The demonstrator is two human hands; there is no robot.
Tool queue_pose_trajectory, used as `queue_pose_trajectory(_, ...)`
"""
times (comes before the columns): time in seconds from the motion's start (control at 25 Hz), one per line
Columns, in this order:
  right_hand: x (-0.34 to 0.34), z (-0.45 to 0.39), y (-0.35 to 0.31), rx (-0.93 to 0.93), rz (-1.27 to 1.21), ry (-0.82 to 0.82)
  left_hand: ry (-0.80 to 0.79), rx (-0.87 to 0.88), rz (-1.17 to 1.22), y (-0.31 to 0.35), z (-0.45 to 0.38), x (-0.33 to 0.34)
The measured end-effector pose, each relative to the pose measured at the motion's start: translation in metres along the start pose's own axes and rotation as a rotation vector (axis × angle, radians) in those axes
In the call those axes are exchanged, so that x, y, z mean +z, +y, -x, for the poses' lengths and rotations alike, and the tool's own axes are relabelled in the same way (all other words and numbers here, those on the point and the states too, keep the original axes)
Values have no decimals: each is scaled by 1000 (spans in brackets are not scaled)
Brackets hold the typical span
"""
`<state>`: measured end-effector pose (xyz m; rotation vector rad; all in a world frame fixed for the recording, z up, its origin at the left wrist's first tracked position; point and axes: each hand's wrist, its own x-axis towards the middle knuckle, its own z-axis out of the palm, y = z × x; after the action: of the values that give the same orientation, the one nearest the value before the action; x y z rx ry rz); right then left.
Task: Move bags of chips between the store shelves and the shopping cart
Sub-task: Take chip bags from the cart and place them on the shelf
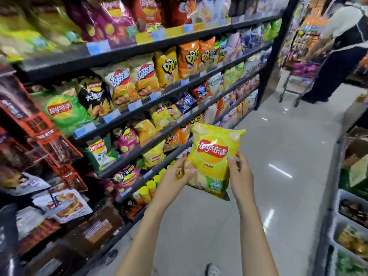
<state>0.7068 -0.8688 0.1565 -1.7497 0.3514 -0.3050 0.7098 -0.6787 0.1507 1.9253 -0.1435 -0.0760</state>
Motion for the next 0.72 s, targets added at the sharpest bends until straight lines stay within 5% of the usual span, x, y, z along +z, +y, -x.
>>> queue_pose_trajectory(0.32, 109, -172, -73, -240, 54, -370, 442, -27, 4, 25, -117, -55)
queue_pose_trajectory(0.72, 296, -181, -242, -649, -201, -849, 1050, 38, -249, 76, -128, -231)
